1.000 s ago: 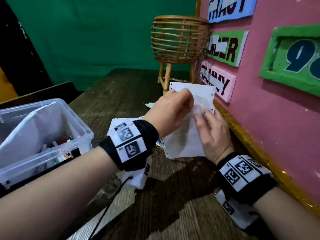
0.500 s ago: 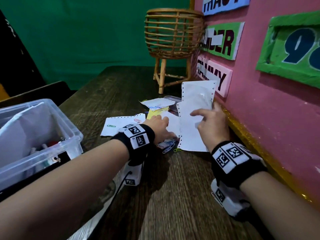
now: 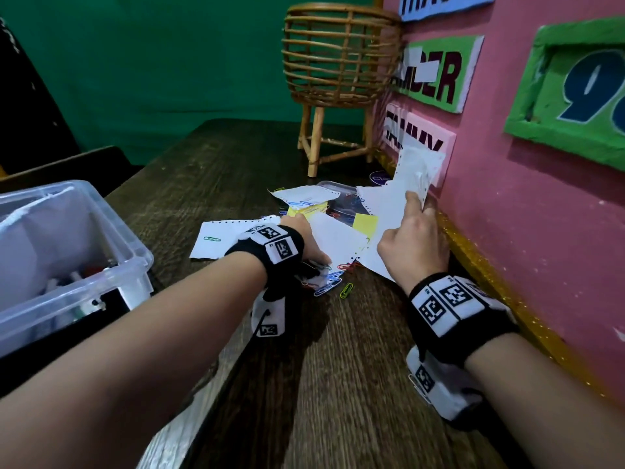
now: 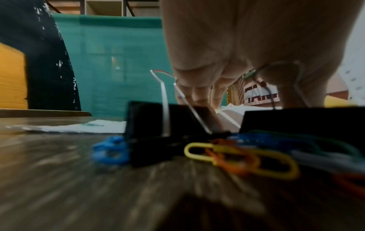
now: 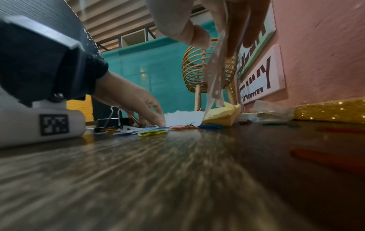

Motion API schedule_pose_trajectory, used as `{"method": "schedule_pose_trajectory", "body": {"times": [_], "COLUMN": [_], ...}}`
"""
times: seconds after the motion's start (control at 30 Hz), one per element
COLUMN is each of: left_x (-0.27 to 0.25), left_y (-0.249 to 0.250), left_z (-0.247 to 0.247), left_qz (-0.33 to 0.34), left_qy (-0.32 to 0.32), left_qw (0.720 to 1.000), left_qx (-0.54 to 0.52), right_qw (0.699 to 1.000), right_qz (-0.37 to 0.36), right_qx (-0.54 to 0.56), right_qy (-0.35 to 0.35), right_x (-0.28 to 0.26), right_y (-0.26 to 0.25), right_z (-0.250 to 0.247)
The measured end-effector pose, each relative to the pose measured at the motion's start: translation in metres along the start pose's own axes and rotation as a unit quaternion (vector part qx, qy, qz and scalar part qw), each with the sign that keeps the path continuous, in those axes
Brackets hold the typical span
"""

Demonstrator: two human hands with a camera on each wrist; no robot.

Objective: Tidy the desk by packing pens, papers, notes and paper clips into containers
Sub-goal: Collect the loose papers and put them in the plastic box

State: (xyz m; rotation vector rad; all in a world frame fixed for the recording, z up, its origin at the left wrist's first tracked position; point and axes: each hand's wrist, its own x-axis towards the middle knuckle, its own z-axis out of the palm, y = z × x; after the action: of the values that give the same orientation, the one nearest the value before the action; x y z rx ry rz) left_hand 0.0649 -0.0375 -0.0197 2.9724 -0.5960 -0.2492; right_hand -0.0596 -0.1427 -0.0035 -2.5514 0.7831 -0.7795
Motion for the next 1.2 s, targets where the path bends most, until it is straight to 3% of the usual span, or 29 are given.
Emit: {"method": "schedule_pose_trajectory", "body": {"times": [0.1,0.23,0.33,0.47,0.63,0.8,0.93,1.03,1.13,1.2], "left_x": [-0.002,-0.008,-0.016,-0.035,-0.042,-0.045,-0.051,-0.054,-0.054,-0.050], "left_y": [-0.001,0.000,-0.001,-0.003,-0.008,-0.011,0.002,0.010,0.006,-0.003], "left_z": [-0.003,-0.007,-0.009,-0.016,-0.018,-0.022,-0.015,-0.014,-0.016,-0.020], "left_qz": [0.004,0.008,0.031,0.080,0.079,0.059,0.100,0.155,0.202,0.186], "left_qy": [-0.006,0.059,0.154,0.255,0.278,0.261,0.287,0.263,0.280,0.295], "left_qw": [1.000,0.993,0.958,0.887,0.842,0.813,0.853,0.881,0.915,0.932], "left_qx": [-0.022,-0.104,-0.238,-0.378,-0.456,-0.516,-0.424,-0.362,-0.209,-0.098], "right_qw": [1.000,1.000,1.000,0.998,0.986,0.965,0.965,0.968,0.977,0.979], "right_qz": [-0.002,-0.001,-0.005,-0.015,-0.064,-0.141,-0.139,-0.121,-0.117,-0.121], "right_qx": [-0.002,0.000,0.002,0.038,0.151,0.194,0.176,0.180,0.150,0.153], "right_qy": [0.002,0.014,0.026,0.044,0.017,-0.105,-0.138,-0.125,-0.101,-0.061], "right_x": [0.001,0.003,0.004,0.004,-0.005,-0.014,-0.016,-0.017,-0.012,-0.009], "right_y": [0.002,0.004,0.004,0.004,0.002,-0.005,-0.008,-0.010,-0.009,-0.007], "right_z": [0.003,0.005,0.006,0.007,-0.001,-0.005,-0.007,-0.009,-0.006,-0.004]}}
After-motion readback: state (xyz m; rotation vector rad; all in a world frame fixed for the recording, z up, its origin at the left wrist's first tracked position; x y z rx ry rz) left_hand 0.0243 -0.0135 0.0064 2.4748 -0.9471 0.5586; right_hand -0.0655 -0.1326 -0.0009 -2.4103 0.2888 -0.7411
